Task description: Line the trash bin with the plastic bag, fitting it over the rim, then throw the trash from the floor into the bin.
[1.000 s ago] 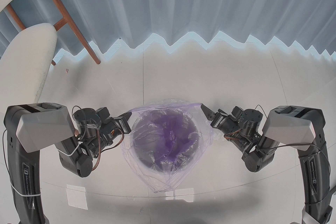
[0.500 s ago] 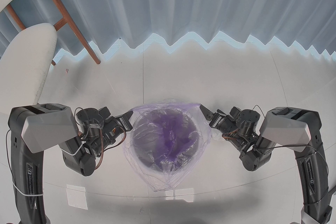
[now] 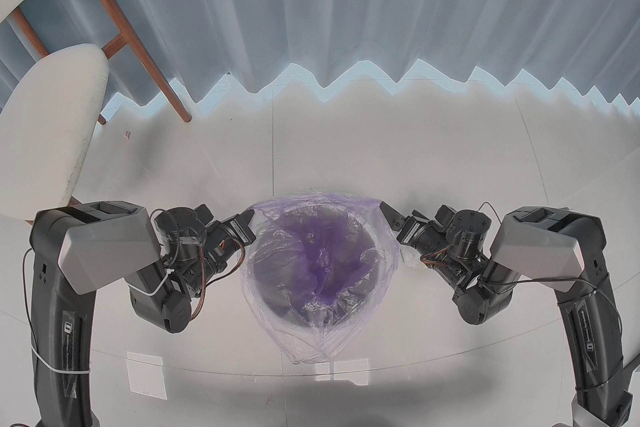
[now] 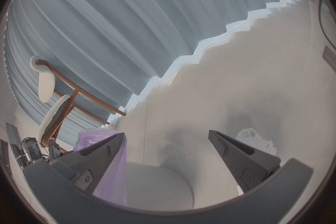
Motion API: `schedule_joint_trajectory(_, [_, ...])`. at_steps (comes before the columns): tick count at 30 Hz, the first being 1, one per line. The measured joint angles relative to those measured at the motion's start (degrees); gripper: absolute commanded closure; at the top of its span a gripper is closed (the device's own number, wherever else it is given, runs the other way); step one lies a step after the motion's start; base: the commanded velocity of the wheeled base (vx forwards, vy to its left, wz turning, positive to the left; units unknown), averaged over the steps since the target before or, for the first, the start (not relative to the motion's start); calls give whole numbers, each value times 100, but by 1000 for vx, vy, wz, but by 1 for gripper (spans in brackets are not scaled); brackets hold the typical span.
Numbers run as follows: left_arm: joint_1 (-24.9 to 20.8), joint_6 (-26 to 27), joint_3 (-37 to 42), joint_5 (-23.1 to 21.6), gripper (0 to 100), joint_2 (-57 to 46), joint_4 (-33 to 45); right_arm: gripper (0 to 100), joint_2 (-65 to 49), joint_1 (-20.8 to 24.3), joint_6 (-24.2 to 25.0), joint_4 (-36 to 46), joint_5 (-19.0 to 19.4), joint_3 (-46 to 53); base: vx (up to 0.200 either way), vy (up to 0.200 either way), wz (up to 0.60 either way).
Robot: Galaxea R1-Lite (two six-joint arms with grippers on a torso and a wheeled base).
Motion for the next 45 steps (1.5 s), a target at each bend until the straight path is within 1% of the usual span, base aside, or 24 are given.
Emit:
schedule_joint_trajectory(13, [9,-1047,-28,-90,100,44,20,0,135,-74,16,145,0,-23,0,0,0])
schedule_joint_trajectory(19, [46,-1157,-30,-219,100,107,22,0,201,-122,18,151,0,-34,0,0,0])
schedule_joint_trajectory(27, [39,-1341,-55,-235,100,163,28,0,272,-133,13,146,0,-34,0,0,0])
schedule_joint_trajectory(36, [46,-1864,-56,-325,100,151,30,0,385,-133,22,88,2,-17,0,0,0])
schedule_joint_trajectory(39, [68,-2124,-30,-378,100,89,30,0,383,-135,40,23,2,20,0,0,0])
schedule_joint_trajectory(45, [72,-2192,63,-402,100,-57,26,0,261,-155,49,-319,0,294,0,0,0])
